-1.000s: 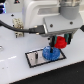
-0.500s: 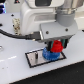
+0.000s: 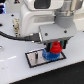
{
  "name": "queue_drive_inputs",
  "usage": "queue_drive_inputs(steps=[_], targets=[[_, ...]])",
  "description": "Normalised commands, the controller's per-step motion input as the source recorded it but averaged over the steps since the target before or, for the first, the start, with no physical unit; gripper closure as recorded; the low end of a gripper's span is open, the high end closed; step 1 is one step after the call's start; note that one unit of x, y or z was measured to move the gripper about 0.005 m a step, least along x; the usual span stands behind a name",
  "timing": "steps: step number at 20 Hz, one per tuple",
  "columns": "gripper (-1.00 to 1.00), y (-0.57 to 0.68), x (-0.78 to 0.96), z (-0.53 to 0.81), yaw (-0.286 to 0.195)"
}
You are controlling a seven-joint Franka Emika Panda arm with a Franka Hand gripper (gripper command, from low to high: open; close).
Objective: Insert the blue gear onto the right peg, followed by the red gear
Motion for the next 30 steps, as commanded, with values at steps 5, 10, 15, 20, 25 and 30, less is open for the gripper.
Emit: queue_drive_inputs(steps=[5, 10, 15, 20, 25, 30], targets=[[1.00, -0.01, 0.02, 0.21, 0.000], [1.00, -0.05, 0.05, 0.09, 0.000], [1.00, -0.10, 0.11, -0.06, 0.000], [1.00, -0.09, 0.11, -0.10, 0.000], [1.00, -0.04, 0.08, 0.03, 0.000], [1.00, -0.11, 0.00, 0.38, 0.000]])
